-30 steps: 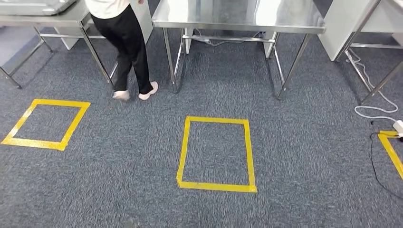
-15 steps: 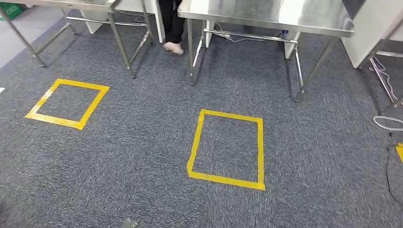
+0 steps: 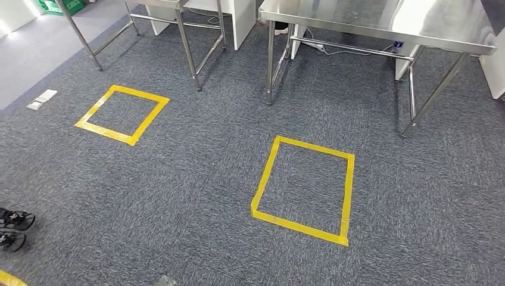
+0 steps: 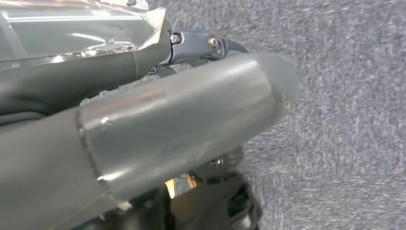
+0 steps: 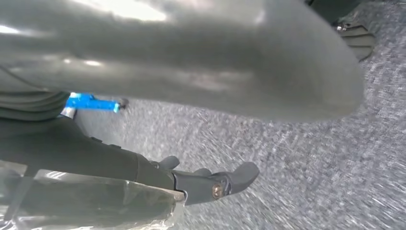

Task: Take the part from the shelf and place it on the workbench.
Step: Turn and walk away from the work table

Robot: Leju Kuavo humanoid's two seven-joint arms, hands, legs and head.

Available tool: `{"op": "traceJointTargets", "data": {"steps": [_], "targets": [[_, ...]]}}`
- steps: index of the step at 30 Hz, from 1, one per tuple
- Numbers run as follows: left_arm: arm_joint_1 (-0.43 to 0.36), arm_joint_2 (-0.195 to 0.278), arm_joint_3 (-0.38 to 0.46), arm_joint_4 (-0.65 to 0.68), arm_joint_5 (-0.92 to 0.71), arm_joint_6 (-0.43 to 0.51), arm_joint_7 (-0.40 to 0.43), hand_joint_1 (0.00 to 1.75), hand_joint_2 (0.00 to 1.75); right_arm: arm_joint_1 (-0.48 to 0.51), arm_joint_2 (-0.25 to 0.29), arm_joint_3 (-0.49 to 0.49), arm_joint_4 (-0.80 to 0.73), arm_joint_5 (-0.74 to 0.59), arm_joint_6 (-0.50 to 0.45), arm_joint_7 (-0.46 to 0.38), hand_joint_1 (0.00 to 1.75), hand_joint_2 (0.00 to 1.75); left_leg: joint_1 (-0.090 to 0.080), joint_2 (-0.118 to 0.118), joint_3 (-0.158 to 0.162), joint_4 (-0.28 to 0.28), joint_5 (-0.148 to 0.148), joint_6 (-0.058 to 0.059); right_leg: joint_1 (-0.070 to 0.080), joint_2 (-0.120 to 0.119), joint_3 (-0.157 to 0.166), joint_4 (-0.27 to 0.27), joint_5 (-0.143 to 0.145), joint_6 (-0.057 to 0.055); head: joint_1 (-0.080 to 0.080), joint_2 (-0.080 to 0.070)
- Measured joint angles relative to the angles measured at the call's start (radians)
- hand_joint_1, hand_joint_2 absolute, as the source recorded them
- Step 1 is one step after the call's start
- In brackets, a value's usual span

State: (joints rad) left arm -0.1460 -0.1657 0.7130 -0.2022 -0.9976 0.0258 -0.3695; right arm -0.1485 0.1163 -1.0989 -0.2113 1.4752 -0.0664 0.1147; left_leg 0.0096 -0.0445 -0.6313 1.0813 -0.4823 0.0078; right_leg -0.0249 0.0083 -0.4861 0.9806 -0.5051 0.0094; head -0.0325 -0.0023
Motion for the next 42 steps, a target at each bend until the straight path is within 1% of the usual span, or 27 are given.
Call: {"op": "traceJointTargets", "data": {"steps": [2, 3, 4, 5, 6, 8, 10, 12, 14, 16, 18, 19, 20, 21, 23, 25, 27, 29, 30, 32, 33, 34, 35, 36, 39, 40, 42], "targets": [[0.001, -0.001, 0.0, 0.0, -0.001, 0.0, 0.001, 0.0, 0.0, 0.003, -0.001, 0.001, 0.0, 0.002, 0.003, 0.0, 0.0, 0.0, 0.001, 0.028, -0.059, 0.133, -0.07, -0.009, 0.005, -0.025, -0.004, 0.001, 0.001, -0.002, -0.003, 0.0], [0.002, -0.001, 0.0, 0.0, -0.001, 0.0, 0.001, 0.0, 0.0, 0.005, -0.001, 0.002, 0.0, 0.003, 0.005, 0.001, 0.0, 0.0, 0.002, 0.033, -0.081, 0.186, -0.089, -0.011, 0.007, -0.038, -0.005, 0.001, 0.001, -0.002, -0.003, 0.0], [0.004, -0.001, 0.0, 0.0, -0.001, 0.0, 0.001, 0.0, 0.0, 0.005, -0.002, 0.002, 0.0, 0.005, 0.007, 0.001, 0.0, 0.0, 0.003, 0.037, -0.085, 0.203, -0.087, -0.012, 0.007, -0.051, -0.005, 0.001, 0.001, -0.002, -0.003, 0.0], [0.006, -0.002, 0.0, 0.0, -0.001, 0.0, 0.001, 0.0, 0.0, 0.005, -0.002, 0.004, 0.0, 0.007, 0.008, 0.001, 0.0, 0.0, 0.003, 0.041, -0.07, 0.181, -0.068, -0.012, 0.008, -0.062, -0.005, 0.001, 0.0, -0.002, -0.003, 0.0], [0.007, -0.001, 0.0, 0.0, 0.0, 0.001, 0.001, 0.0, 0.0, 0.004, -0.001, 0.005, 0.0, 0.008, 0.009, 0.002, 0.0, 0.0, 0.004, 0.051, -0.037, 0.125, -0.037, -0.01, 0.008, -0.072, -0.004, 0.001, 0.0, -0.002, -0.003, 0.0], [0.006, -0.001, 0.0, 0.0, 0.0, 0.004, 0.0, 0.0, 0.0, 0.001, -0.001, 0.008, 0.0, 0.01, 0.01, 0.004, 0.0, 0.0, 0.0, 0.097, 0.035, -0.009, 0.011, -0.003, 0.014, -0.089, -0.002, 0.002, -0.002, 0.0, -0.004, 0.0], [0.005, -0.002, 0.0, 0.0, 0.0, 0.006, 0.0, 0.0, 0.0, -0.001, -0.001, 0.01, 0.0, 0.01, 0.01, 0.007, 0.0, 0.0, -0.008, 0.122, 0.061, -0.069, 0.021, 0.009, 0.023, -0.106, -0.003, 0.002, -0.005, 0.005, -0.001, 0.0], [0.007, -0.001, 0.0, 0.0, 0.0, 0.008, 0.0, 0.0, 0.0, -0.001, 0.0, 0.012, 0.0, 0.011, 0.011, 0.01, 0.0, 0.0, -0.013, 0.102, 0.057, -0.075, 0.025, 0.023, 0.027, -0.122, -0.003, 0.001, -0.008, 0.013, 0.001, 0.0], [0.008, -0.002, 0.0, 0.0, 0.0, 0.009, -0.001, 0.0, 0.0, -0.002, -0.001, 0.016, 0.0, 0.012, 0.011, 0.011, 0.0, 0.0, -0.012, 0.08, 0.056, -0.083, 0.034, 0.039, 0.025, -0.094, -0.016, 0.031, -0.029, 0.019, 0.001, 0.0], [0.007, -0.003, 0.0, 0.0, 0.0, 0.01, -0.003, 0.0, 0.0, 0.0, 0.0, 0.019, 0.0, 0.012, 0.012, 0.012, 0.0, 0.0, -0.01, 0.058, 0.052, -0.086, 0.041, 0.052, 0.021, -0.04, -0.065, 0.138, -0.084, 0.013, 0.004, 0.0], [0.008, -0.003, 0.0, 0.0, 0.001, 0.014, -0.006, 0.0, 0.0, 0.004, 0.001, 0.022, 0.0, 0.012, 0.013, 0.013, 0.0, 0.0, -0.011, 0.032, 0.047, -0.086, 0.045, 0.058, 0.022, -0.018, -0.13, 0.271, -0.135, 0.008, 0.005, 0.0], [0.009, -0.002, 0.0, 0.0, 0.001, 0.016, -0.008, 0.0, 0.0, 0.006, 0.002, 0.023, 0.0, 0.012, 0.013, 0.014, 0.0, 0.0, -0.012, 0.018, 0.045, -0.085, 0.047, 0.059, 0.022, -0.015, -0.146, 0.303, -0.141, 0.012, 0.005, 0.0], [0.012, -0.002, 0.0, 0.0, 0.002, 0.017, -0.009, 0.0, 0.0, 0.006, 0.001, 0.025, 0.0, 0.012, 0.013, 0.014, 0.0, 0.0, -0.013, 0.004, 0.045, -0.085, 0.048, 0.058, 0.022, -0.012, -0.142, 0.294, -0.128, 0.019, 0.005, 0.0], [0.014, -0.002, 0.0, 0.0, 0.002, 0.018, -0.01, 0.0, 0.0, 0.006, 0.001, 0.026, 0.0, 0.013, 0.013, 0.015, 0.0, 0.0, -0.013, -0.01, 0.045, -0.084, 0.049, 0.057, 0.021, -0.007, -0.119, 0.243, -0.102, 0.026, 0.005, 0.0], [0.015, -0.002, 0.0, 0.0, 0.003, 0.019, -0.011, 0.0, 0.0, 0.005, 0.0, 0.028, 0.0, 0.014, 0.014, 0.015, 0.0, 0.0, -0.015, -0.036, 0.043, -0.078, 0.051, 0.052, 0.017, 0.033, -0.055, 0.098, -0.04, 0.036, 0.007, 0.0], [0.015, -0.002, 0.0, 0.0, 0.004, 0.023, -0.012, 0.0, 0.0, 0.004, 0.0, 0.029, 0.0, 0.015, 0.016, 0.015, 0.0, 0.0, -0.019, -0.056, 0.037, -0.073, 0.052, 0.044, 0.015, 0.06, -0.027, 0.023, -0.011, 0.029, 0.007, 0.0], [0.018, 0.0, 0.001, 0.0, 0.009, 0.029, -0.014, 0.0, 0.0, 0.004, 0.001, 0.033, 0.0, 0.016, 0.021, 0.014, 0.0, 0.0, -0.019, -0.072, 0.03, -0.071, 0.055, 0.034, 0.015, 0.045, -0.023, 0.018, -0.005, 0.016, 0.007, 0.0], [0.022, 0.003, 0.002, 0.0, 0.015, 0.035, -0.016, 0.0, 0.0, 0.002, 0.002, 0.039, 0.0, 0.022, 0.027, 0.013, 0.0, 0.0, -0.017, -0.048, 0.016, -0.05, 0.041, 0.025, 0.011, 0.025, -0.019, 0.015, 0.001, 0.002, 0.005, 0.0], [0.023, 0.004, 0.003, 0.0, 0.018, 0.039, -0.018, 0.0, 0.0, 0.001, 0.003, 0.043, 0.0, 0.026, 0.03, 0.013, 0.0, 0.0, -0.017, -0.024, 0.001, -0.016, 0.017, 0.02, 0.009, 0.013, -0.02, 0.014, 0.004, -0.004, 0.003, 0.0], [0.024, 0.005, 0.006, 0.0, 0.026, 0.046, -0.023, 0.0, 0.0, 0.003, 0.003, 0.052, 0.0, 0.035, 0.036, 0.016, 0.0, 0.0, -0.012, 0.021, -0.054, 0.108, -0.055, 0.009, 0.012, -0.014, -0.021, 0.013, 0.004, -0.012, 0.0, 0.0], [0.027, 0.005, 0.009, 0.0, 0.03, 0.05, -0.026, 0.0, 0.0, 0.005, 0.003, 0.056, 0.0, 0.04, 0.04, 0.019, 0.0, 0.0, -0.008, 0.028, -0.084, 0.173, -0.083, 0.005, 0.014, -0.028, -0.022, 0.014, 0.003, -0.013, 0.0, 0.0], [0.031, 0.005, 0.013, 0.0, 0.034, 0.053, -0.028, 0.0, 0.0, 0.006, 0.002, 0.06, 0.0, 0.044, 0.044, 0.02, 0.0, 0.0, -0.004, 0.032, -0.102, 0.215, -0.095, 0.001, 0.015, -0.042, -0.023, 0.014, 0.002, -0.014, 0.0, 0.0], [0.037, 0.005, 0.017, 0.0, 0.036, 0.056, -0.03, 0.0, 0.0, 0.006, 0.002, 0.064, 0.0, 0.047, 0.046, 0.021, 0.0, 0.0, 0.0, 0.036, -0.101, 0.218, -0.088, -0.001, 0.015, -0.055, -0.023, 0.014, 0.001, -0.015, 0.0, 0.0], [0.042, 0.006, 0.02, 0.0, 0.039, 0.058, -0.032, 0.0, 0.0, 0.006, 0.002, 0.068, 0.0, 0.05, 0.048, 0.021, 0.0, 0.0, 0.003, 0.043, -0.08, 0.18, -0.063, -0.003, 0.015, -0.066, -0.022, 0.014, 0.001, -0.015, 0.0, 0.0], [0.046, 0.008, 0.026, 0.0, 0.044, 0.061, -0.035, 0.0, 0.0, 0.005, 0.002, 0.08, 0.0, 0.052, 0.048, 0.021, 0.0, 0.0, -0.001, 0.102, 0.029, -0.019, 0.011, 0.002, 0.021, -0.095, -0.019, 0.015, -0.005, -0.009, 0.001, 0.0], [0.045, 0.009, 0.028, 0.0, 0.044, 0.061, -0.036, 0.0, 0.0, 0.005, 0.002, 0.082, 0.0, 0.052, 0.048, 0.021, 0.0, 0.0, -0.005, 0.114, 0.045, -0.051, 0.018, 0.006, 0.024, -0.105, -0.018, 0.015, -0.008, -0.004, 0.002, 0.0], [0.046, 0.01, 0.031, 0.0, 0.045, 0.062, -0.037, 0.0, 0.0, 0.005, 0.003, 0.084, 0.0, 0.051, 0.048, 0.021, 0.0, 0.0, -0.012, 0.099, 0.045, -0.063, 0.018, 0.016, 0.028, -0.124, -0.016, 0.014, -0.011, 0.005, 0.005, 0.0]]}}
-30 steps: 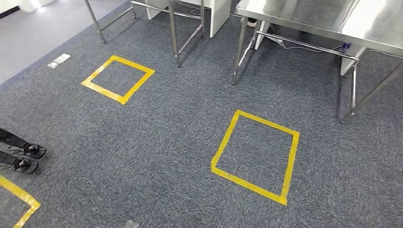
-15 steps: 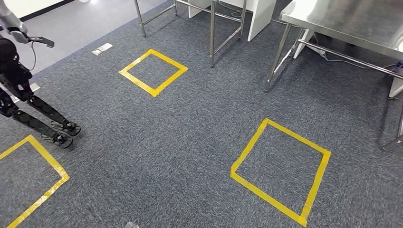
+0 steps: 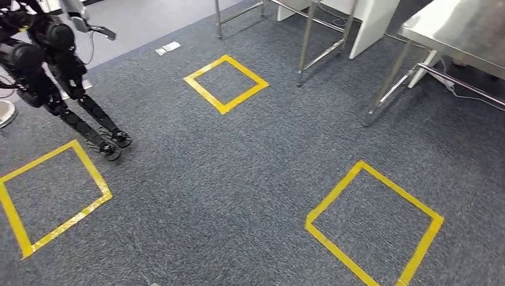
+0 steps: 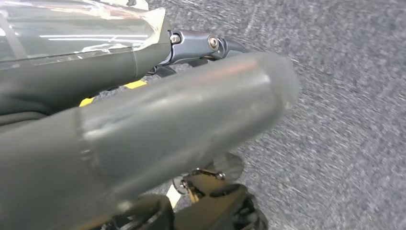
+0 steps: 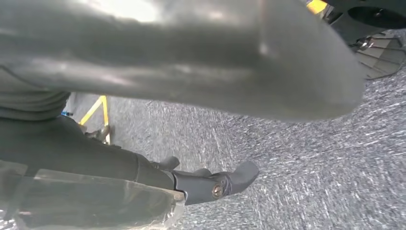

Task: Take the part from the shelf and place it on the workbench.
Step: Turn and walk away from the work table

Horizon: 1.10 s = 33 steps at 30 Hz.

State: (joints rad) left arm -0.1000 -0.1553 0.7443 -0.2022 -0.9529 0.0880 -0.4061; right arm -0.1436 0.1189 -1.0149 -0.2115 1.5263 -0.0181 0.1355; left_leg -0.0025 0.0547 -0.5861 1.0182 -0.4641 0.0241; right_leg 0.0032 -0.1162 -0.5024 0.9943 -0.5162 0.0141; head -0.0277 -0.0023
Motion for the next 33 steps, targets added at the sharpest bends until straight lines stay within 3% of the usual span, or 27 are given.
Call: {"op": "traceJointTargets", "data": {"steps": [1, 3, 5, 7, 8, 9, 11, 12, 14, 16, 18, 20, 22, 23, 24, 25, 27, 29, 31, 32, 33], "targets": [[0.002, 0.001, 0.002, 0.0, 0.0, 0.001, 0.001, 0.0, 0.0, 0.0, 0.0, 0.001, 0.0, -0.001, -0.001, -0.002, 0.0, 0.0, 0.0, -0.011, 0.001, -0.005, 0.003, 0.007, -0.001, 0.002, -0.001, 0.003, -0.004, 0.005, 0.001, 0.0], [0.006, 0.002, 0.008, 0.0, 0.004, 0.008, 0.003, 0.0, 0.0, 0.006, 0.001, 0.003, 0.0, -0.003, -0.005, -0.01, 0.0, 0.0, 0.002, -0.032, 0.005, -0.014, 0.011, 0.021, -0.004, 0.04, -0.016, 0.044, -0.031, 0.009, 0.001, 0.0], [0.007, 0.003, 0.018, 0.0, 0.015, 0.019, 0.005, 0.0, 0.0, 0.022, 0.001, 0.005, 0.0, -0.001, -0.011, -0.021, 0.0, 0.0, 0.004, -0.056, 0.006, -0.018, 0.016, 0.03, -0.008, 0.09, -0.068, 0.162, -0.089, 0.001, 0.003, 0.0], [0.011, 0.004, 0.032, 0.0, 0.029, 0.031, 0.007, 0.0, 0.0, 0.039, 0.001, 0.011, 0.0, 0.006, -0.016, -0.029, 0.0, 0.0, 0.003, -0.085, 0.005, -0.017, 0.017, 0.032, -0.01, 0.107, -0.125, 0.279, -0.129, 0.001, 0.005, 0.0], [0.015, 0.004, 0.039, 0.0, 0.036, 0.036, 0.008, 0.0, 0.0, 0.046, 0.001, 0.015, 0.0, 0.009, -0.016, -0.03, 0.0, 0.0, 0.003, -0.099, 0.005, -0.016, 0.017, 0.032, -0.011, 0.11, -0.135, 0.295, -0.126, 0.006, 0.005, 0.0], [0.018, 0.005, 0.047, 0.0, 0.042, 0.04, 0.01, 0.0, 0.0, 0.05, 0.001, 0.018, 0.001, 0.011, -0.016, -0.03, 0.0, 0.0, 0.003, -0.114, 0.006, -0.015, 0.017, 0.031, -0.013, 0.113, -0.126, 0.268, -0.106, 0.016, 0.006, 0.0], [0.023, 0.006, 0.062, 0.0, 0.052, 0.048, 0.018, 0.0, 0.0, 0.053, -0.002, 0.022, 0.001, 0.01, -0.013, -0.03, 0.0, 0.0, 0.004, -0.139, 0.005, -0.01, 0.016, 0.028, -0.022, 0.143, -0.071, 0.138, -0.045, 0.036, 0.007, 0.0], [0.025, 0.006, 0.07, 0.0, 0.056, 0.052, 0.024, 0.0, 0.0, 0.053, -0.003, 0.023, 0.001, 0.007, -0.01, -0.031, 0.0, 0.0, 0.003, -0.152, 0.002, -0.005, 0.014, 0.023, -0.025, 0.161, -0.048, 0.077, -0.019, 0.038, 0.007, 0.0], [0.026, 0.006, 0.085, 0.0, 0.066, 0.064, 0.034, 0.0, 0.0, 0.052, -0.008, 0.023, 0.002, 0.004, -0.006, -0.033, 0.0, 0.0, 0.001, -0.171, -0.005, 0.001, 0.013, 0.012, -0.025, 0.182, -0.029, 0.026, 0.0, 0.029, 0.007, 0.0], [0.031, 0.007, 0.102, 0.0, 0.075, 0.077, 0.037, 0.0, 0.0, 0.049, -0.012, 0.024, 0.002, 0.002, -0.006, -0.036, 0.0, 0.0, 0.003, -0.18, -0.011, 0.003, 0.015, 0.003, -0.024, 0.163, -0.025, 0.024, 0.005, 0.012, 0.006, 0.0], [0.034, 0.006, 0.115, 0.0, 0.082, 0.082, 0.034, 0.0, 0.0, 0.046, -0.016, 0.024, 0.002, 0.0, -0.01, -0.036, 0.0, 0.0, 0.004, -0.14, -0.027, 0.035, -0.007, -0.005, -0.027, 0.142, -0.022, 0.021, 0.011, -0.002, 0.002, 0.0], [0.032, 0.005, 0.125, 0.0, 0.089, 0.081, 0.028, 0.0, 0.0, 0.045, -0.02, 0.024, 0.002, 0.002, -0.018, -0.029, 0.0, 0.0, 0.006, -0.084, -0.075, 0.139, -0.068, -0.014, -0.023, 0.116, -0.022, 0.02, 0.011, -0.013, -0.004, 0.0], [0.031, 0.004, 0.136, 0.0, 0.099, 0.079, 0.024, 0.0, 0.0, 0.047, -0.025, 0.025, 0.002, 0.009, -0.026, -0.019, 0.0, 0.0, 0.011, -0.067, -0.133, 0.257, -0.119, -0.02, -0.017, 0.086, -0.023, 0.02, 0.009, -0.019, -0.006, 0.0], [0.032, 0.004, 0.143, 0.0, 0.106, 0.08, 0.022, 0.0, 0.0, 0.047, -0.027, 0.025, 0.002, 0.016, -0.029, -0.014, 0.0, 0.0, 0.012, -0.063, -0.145, 0.282, -0.122, -0.021, -0.015, 0.071, -0.023, 0.02, 0.008, -0.02, -0.006, 0.0], [0.034, 0.004, 0.15, 0.0, 0.113, 0.082, 0.022, 0.0, 0.0, 0.046, -0.028, 0.027, 0.002, 0.022, -0.032, -0.012, 0.0, 0.0, 0.013, -0.06, -0.136, 0.267, -0.106, -0.02, -0.014, 0.059, -0.023, 0.02, 0.007, -0.021, -0.006, 0.0], [0.035, 0.004, 0.157, 0.0, 0.119, 0.085, 0.023, 0.0, 0.0, 0.044, -0.029, 0.03, 0.002, 0.028, -0.034, -0.01, 0.0, 0.0, 0.013, -0.052, -0.108, 0.218, -0.078, -0.017, -0.013, 0.048, -0.022, 0.02, 0.006, -0.021, -0.006, 0.0], [0.034, 0.005, 0.171, 0.0, 0.128, 0.091, 0.024, 0.0, 0.0, 0.041, -0.028, 0.037, 0.002, 0.034, -0.036, -0.008, 0.0, 0.0, 0.006, -0.005, -0.034, 0.087, -0.028, -0.007, -0.008, 0.028, -0.018, 0.021, 0.002, -0.019, -0.006, 0.0], [0.03, 0.005, 0.181, 0.0, 0.133, 0.096, 0.025, 0.0, 0.0, 0.04, -0.027, 0.044, 0.003, 0.036, -0.035, -0.006, 0.0, 0.0, -0.003, 0.028, 0.002, 0.019, -0.014, 0.003, -0.002, 0.01, -0.015, 0.02, -0.002, -0.012, -0.005, 0.0], [0.032, 0.005, 0.191, 0.0, 0.138, 0.104, 0.026, 0.0, 0.0, 0.037, -0.026, 0.057, 0.003, 0.036, -0.027, -0.004, 0.0, 0.0, -0.008, 0.01, 0.003, 0.009, -0.013, 0.011, -0.001, -0.011, -0.009, 0.017, -0.005, -0.004, -0.004, 0.0], [0.034, 0.004, 0.196, 0.0, 0.142, 0.108, 0.026, 0.0, 0.0, 0.036, -0.025, 0.067, 0.003, 0.036, -0.022, -0.004, 0.0, 0.0, -0.006, -0.001, 0.007, 0.001, -0.008, 0.017, -0.001, -0.011, -0.008, 0.02, -0.009, 0.0, -0.004, 0.0], [0.036, 0.002, 0.202, 0.0, 0.145, 0.113, 0.026, 0.0, 0.0, 0.034, -0.025, 0.079, 0.004, 0.036, -0.016, -0.004, 0.0, 0.0, -0.004, -0.013, 0.011, -0.007, -0.002, 0.023, -0.001, 0.007, -0.012, 0.034, -0.019, 0.002, -0.003, 0.0]]}}
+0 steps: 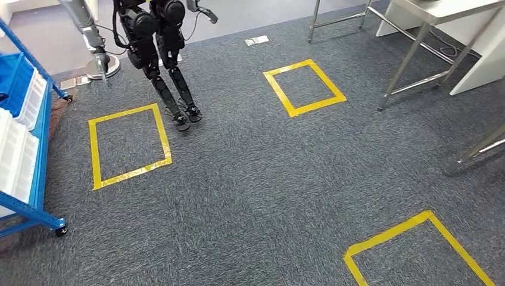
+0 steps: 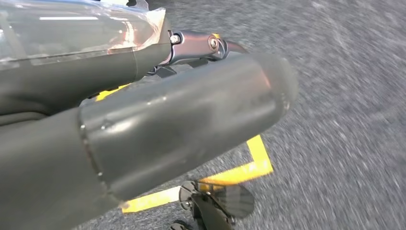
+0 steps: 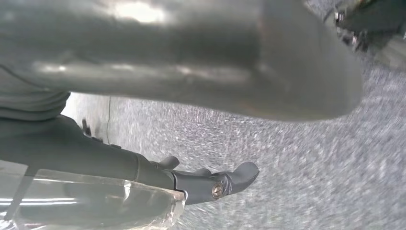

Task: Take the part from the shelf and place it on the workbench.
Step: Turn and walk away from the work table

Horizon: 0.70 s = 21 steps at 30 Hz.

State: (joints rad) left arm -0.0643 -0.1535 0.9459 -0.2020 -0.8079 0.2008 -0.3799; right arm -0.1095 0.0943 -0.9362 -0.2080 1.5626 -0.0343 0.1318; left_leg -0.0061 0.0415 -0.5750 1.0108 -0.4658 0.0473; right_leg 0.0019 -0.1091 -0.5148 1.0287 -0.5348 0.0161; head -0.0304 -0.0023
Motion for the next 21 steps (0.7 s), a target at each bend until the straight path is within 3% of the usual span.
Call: {"op": "traceJointTargets", "data": {"steps": [1, 3, 4, 6, 10, 11, 13, 14, 15, 17, 19, 21], "targets": [[0.0, -0.002, 0.005, 0.0, 0.003, 0.005, 0.0, 0.0, 0.0, -0.002, 0.001, 0.011, 0.0, 0.0, 0.005, 0.0, 0.0, 0.0, 0.004, -0.013, 0.004, -0.008, 0.006, 0.006, -0.001, 0.027, -0.015, 0.035, -0.019, -0.001, 0.002, 0.0], [-0.001, -0.005, 0.014, 0.0, 0.005, 0.016, 0.003, 0.0, 0.0, -0.003, 0.002, 0.031, 0.002, 0.0, 0.014, 0.001, 0.0, 0.0, 0.006, -0.041, 0.003, -0.014, 0.013, 0.014, -0.007, 0.086, -0.073, 0.158, -0.074, -0.007, 0.006, 0.0], [-0.002, -0.006, 0.017, 0.0, 0.006, 0.02, 0.005, 0.0, 0.0, -0.004, 0.002, 0.038, 0.002, 0.0, 0.017, 0.001, 0.0, 0.0, 0.006, -0.053, 0.002, -0.014, 0.013, 0.015, -0.01, 0.096, -0.101, 0.215, -0.097, -0.008, 0.007, 0.0], [-0.002, -0.007, 0.02, 0.0, 0.005, 0.023, 0.008, 0.0, 0.0, -0.004, 0.002, 0.045, 0.003, 0.0, 0.019, 0.001, 0.0, 0.0, 0.006, -0.067, 0.001, -0.013, 0.014, 0.015, -0.012, 0.102, -0.129, 0.271, -0.117, -0.008, 0.007, 0.0], [0.0, -0.007, 0.021, 0.0, 0.004, 0.025, 0.011, 0.0, 0.0, -0.004, 0.002, 0.049, 0.003, 0.0, 0.02, 0.001, 0.0, 0.0, 0.006, -0.076, 0.001, -0.013, 0.014, 0.015, -0.012, 0.102, -0.136, 0.284, -0.116, -0.003, 0.007, 0.0], [0.003, -0.008, 0.024, 0.0, 0.001, 0.026, 0.013, 0.0, 0.0, -0.006, 0.002, 0.054, 0.003, -0.002, 0.022, -0.002, 0.0, 0.0, 0.007, -0.093, 0.002, -0.01, 0.013, 0.012, -0.016, 0.11, -0.111, 0.227, -0.084, 0.009, 0.007, 0.0], [0.01, -0.006, 0.03, 0.0, -0.013, 0.017, 0.015, 0.0, 0.0, -0.008, 0.003, 0.064, 0.004, -0.015, 0.015, -0.017, 0.0, 0.0, 0.006, -0.138, -0.003, 0.0, 0.01, -0.004, -0.022, 0.135, -0.046, 0.079, -0.017, 0.023, 0.007, 0.0], [0.015, -0.004, 0.033, 0.0, -0.023, 0.009, 0.014, 0.0, 0.0, -0.008, 0.004, 0.068, 0.004, -0.025, 0.01, -0.026, 0.0, 0.0, 0.008, -0.162, -0.007, 0.006, 0.009, -0.013, -0.026, 0.144, -0.012, 0.005, 0.016, 0.026, 0.007, 0.0], [0.017, -0.001, 0.033, 0.0, -0.032, 0.0, 0.012, 0.0, 0.0, -0.004, 0.005, 0.067, 0.005, -0.036, 0.004, -0.035, 0.0, 0.0, 0.008, -0.165, -0.013, 0.013, 0.005, -0.021, -0.026, 0.141, -0.005, -0.01, 0.021, 0.018, 0.007, 0.0], [0.02, 0.004, 0.033, 0.0, -0.044, -0.01, 0.008, 0.0, 0.0, 0.004, 0.008, 0.064, 0.005, -0.048, -0.002, -0.043, 0.0, 0.0, 0.011, -0.122, -0.039, 0.062, -0.026, -0.029, -0.027, 0.12, -0.003, -0.012, 0.023, 0.005, 0.003, 0.0], [0.017, 0.006, 0.033, 0.0, -0.049, -0.017, 0.002, 0.0, 0.0, 0.012, 0.011, 0.061, 0.005, -0.054, -0.003, -0.044, 0.0, 0.0, 0.011, -0.068, -0.095, 0.174, -0.085, -0.036, -0.023, 0.097, -0.003, -0.013, 0.022, -0.006, -0.001, 0.0], [0.014, 0.007, 0.033, 0.0, -0.05, -0.02, -0.003, 0.0, 0.0, 0.019, 0.013, 0.058, 0.005, -0.058, -0.002, -0.04, 0.0, 0.0, 0.013, -0.054, -0.148, 0.273, -0.117, -0.04, -0.019, 0.07, -0.003, -0.013, 0.019, -0.013, -0.001, 0.0]]}}
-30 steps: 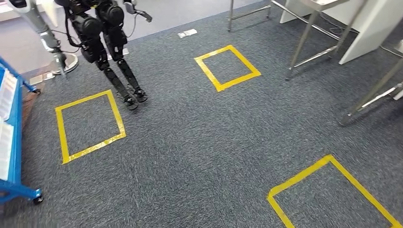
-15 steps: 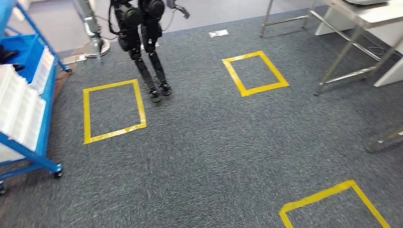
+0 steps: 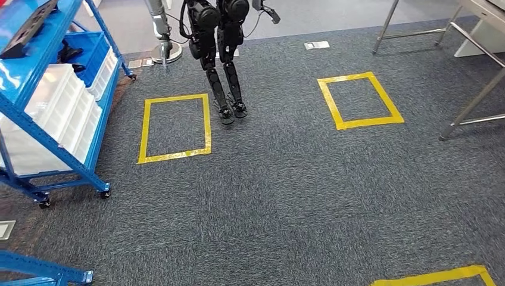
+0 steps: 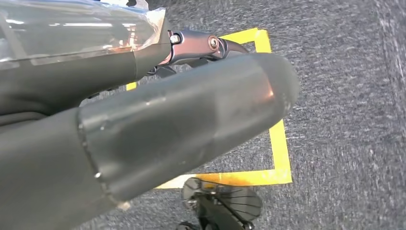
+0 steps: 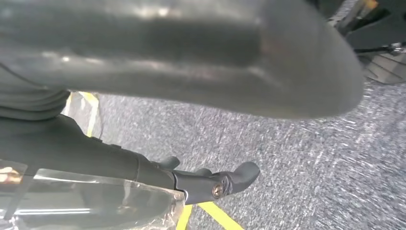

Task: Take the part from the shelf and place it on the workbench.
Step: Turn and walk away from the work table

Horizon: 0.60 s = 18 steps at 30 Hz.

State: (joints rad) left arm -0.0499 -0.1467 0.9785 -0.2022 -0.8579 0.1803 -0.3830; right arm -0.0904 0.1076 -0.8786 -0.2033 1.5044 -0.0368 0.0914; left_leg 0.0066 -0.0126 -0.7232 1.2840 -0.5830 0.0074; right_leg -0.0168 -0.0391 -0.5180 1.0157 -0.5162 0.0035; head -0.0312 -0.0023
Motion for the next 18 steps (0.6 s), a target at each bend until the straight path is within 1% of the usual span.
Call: {"op": "traceJointTargets", "data": {"steps": [1, 2, 3, 4, 5, 6, 7, 8, 9, 10, 11, 12, 13, 14, 15, 16, 17, 18], "targets": [[0.0, 0.001, 0.0, 0.0, 0.0, -0.001, -0.001, 0.0, 0.0, 0.002, 0.002, -0.002, 0.0, -0.001, 0.0, 0.002, 0.0, 0.0, 0.001, 0.004, -0.006, 0.008, 0.008, 0.0, 0.002, -0.013, 0.0, 0.0, -0.002, -0.002, 0.0, 0.0], [0.001, 0.003, 0.0, 0.0, 0.001, -0.001, -0.002, 0.0, 0.0, 0.002, 0.004, -0.004, 0.0, -0.002, 0.001, 0.004, 0.0, 0.0, 0.002, 0.009, 0.008, -0.021, 0.032, 0.002, 0.003, -0.025, 0.001, 0.0, -0.003, -0.004, 0.0, 0.0], [0.001, 0.005, 0.0, 0.0, 0.001, -0.002, -0.002, 0.0, 0.0, 0.002, 0.007, -0.005, 0.0, -0.002, 0.001, 0.004, 0.0, 0.0, 0.001, 0.023, 0.039, -0.08, 0.065, 0.006, 0.004, -0.036, 0.004, 0.0, -0.005, -0.005, 0.0, 0.0], [0.0, 0.007, 0.0, -0.001, 0.001, -0.002, -0.002, 0.0, 0.0, 0.001, 0.011, -0.005, 0.0, -0.002, 0.001, 0.005, 0.0, 0.0, -0.002, 0.049, 0.076, -0.148, 0.091, 0.01, 0.007, -0.046, 0.006, 0.0, -0.007, -0.005, 0.0, 0.0], [-0.002, 0.01, 0.0, -0.001, 0.001, -0.003, -0.002, 0.0, 0.0, 0.001, 0.015, -0.005, 0.0, -0.001, 0.001, 0.005, 0.0, 0.0, -0.006, 0.071, 0.105, -0.203, 0.108, 0.015, 0.01, -0.055, 0.008, 0.0, -0.01, -0.002, 0.0, 0.0], [-0.005, 0.012, 0.0, -0.002, 0.001, -0.005, -0.002, 0.0, 0.0, 0.0, 0.018, -0.005, 0.0, -0.001, 0.001, 0.005, 0.0, 0.0, -0.011, 0.086, 0.123, -0.236, 0.114, 0.019, 0.013, -0.064, 0.01, 0.0, -0.013, 0.001, 0.001, 0.0], [-0.006, 0.014, 0.0, -0.002, 0.001, -0.008, -0.002, 0.0, 0.0, 0.0, 0.02, -0.005, 0.0, -0.001, 0.001, 0.004, 0.0, 0.0, -0.016, 0.09, 0.128, -0.249, 0.111, 0.022, 0.016, -0.074, 0.013, -0.001, -0.016, 0.005, 0.001, 0.0], [-0.006, 0.016, 0.0, -0.002, 0.001, -0.011, -0.002, 0.0, 0.0, -0.001, 0.024, -0.006, 0.0, -0.001, 0.0, 0.003, 0.0, 0.0, -0.018, 0.077, 0.127, -0.251, 0.112, 0.026, 0.017, -0.084, 0.016, -0.003, -0.018, 0.01, 0.002, 0.0], [-0.005, 0.018, 0.001, -0.002, 0.001, -0.014, -0.002, 0.0, 0.0, -0.002, 0.027, -0.006, 0.0, -0.001, -0.002, 0.001, 0.0, 0.0, -0.016, 0.064, 0.13, -0.257, 0.115, 0.03, 0.018, -0.088, 0.019, -0.003, -0.021, 0.014, 0.001, 0.0], [-0.003, 0.019, 0.001, -0.002, 0.002, -0.016, 0.0, 0.0, 0.0, -0.003, 0.03, -0.006, 0.0, -0.002, -0.005, -0.002, 0.0, 0.0, -0.014, 0.052, 0.134, -0.264, 0.119, 0.035, 0.018, -0.076, 0.019, 0.005, -0.027, 0.018, 0.003, 0.0], [-0.003, 0.02, 0.002, -0.002, 0.004, -0.017, 0.003, 0.0, 0.0, -0.004, 0.033, -0.006, 0.0, -0.002, -0.009, -0.005, 0.0, 0.0, -0.01, 0.041, 0.137, -0.27, 0.124, 0.041, 0.017, -0.051, 0.009, 0.028, -0.041, 0.019, 0.004, 0.0], [-0.004, 0.021, 0.003, -0.002, 0.006, -0.018, 0.007, 0.0, 0.0, -0.003, 0.035, -0.006, 0.0, -0.002, -0.013, -0.007, 0.0, 0.0, -0.006, 0.029, 0.14, -0.275, 0.128, 0.046, 0.016, -0.019, -0.011, 0.072, -0.063, 0.017, 0.006, 0.0], [-0.006, 0.023, 0.005, -0.003, 0.01, -0.016, 0.011, 0.0, 0.0, -0.001, 0.037, -0.007, 0.0, -0.003, -0.017, -0.01, 0.0, 0.0, -0.007, 0.016, 0.14, -0.276, 0.13, 0.049, 0.013, 0.01, -0.041, 0.136, -0.09, 0.013, 0.008, 0.0], [-0.007, 0.024, 0.008, -0.005, 0.014, -0.014, 0.014, 0.0, 0.0, 0.002, 0.039, -0.008, 0.0, -0.004, -0.019, -0.011, 0.0, 0.0, -0.006, 0.001, 0.139, -0.276, 0.131, 0.051, 0.013, 0.024, -0.077, 0.205, -0.116, 0.01, 0.008, 0.0], [-0.008, 0.026, 0.011, -0.006, 0.017, -0.012, 0.017, 0.0, 0.0, 0.004, 0.04, -0.009, 0.0, -0.005, -0.02, -0.012, 0.0, 0.0, -0.006, -0.015, 0.139, -0.276, 0.131, 0.051, 0.013, 0.029, -0.107, 0.259, -0.132, 0.01, 0.009, 0.0], [-0.007, 0.026, 0.013, -0.007, 0.018, -0.012, 0.019, 0.0, 0.0, 0.007, 0.04, -0.011, 0.0, -0.006, -0.02, -0.012, 0.0, 0.0, -0.006, -0.032, 0.139, -0.275, 0.131, 0.051, 0.012, 0.032, -0.122, 0.282, -0.133, 0.015, 0.009, 0.0], [-0.006, 0.027, 0.015, -0.007, 0.019, -0.011, 0.02, 0.0, 0.0, 0.009, 0.04, -0.012, 0.0, -0.006, -0.02, -0.012, 0.0, 0.0, -0.006, -0.048, 0.14, -0.274, 0.131, 0.05, 0.01, 0.034, -0.117, 0.261, -0.114, 0.023, 0.009, 0.0], [-0.006, 0.028, 0.017, -0.008, 0.019, -0.011, 0.021, 0.0, 0.0, 0.01, 0.04, -0.013, 0.0, -0.007, -0.02, -0.012, 0.0, 0.0, -0.005, -0.063, 0.142, -0.274, 0.131, 0.049, 0.007, 0.042, -0.095, 0.204, -0.084, 0.033, 0.009, 0.0]]}}
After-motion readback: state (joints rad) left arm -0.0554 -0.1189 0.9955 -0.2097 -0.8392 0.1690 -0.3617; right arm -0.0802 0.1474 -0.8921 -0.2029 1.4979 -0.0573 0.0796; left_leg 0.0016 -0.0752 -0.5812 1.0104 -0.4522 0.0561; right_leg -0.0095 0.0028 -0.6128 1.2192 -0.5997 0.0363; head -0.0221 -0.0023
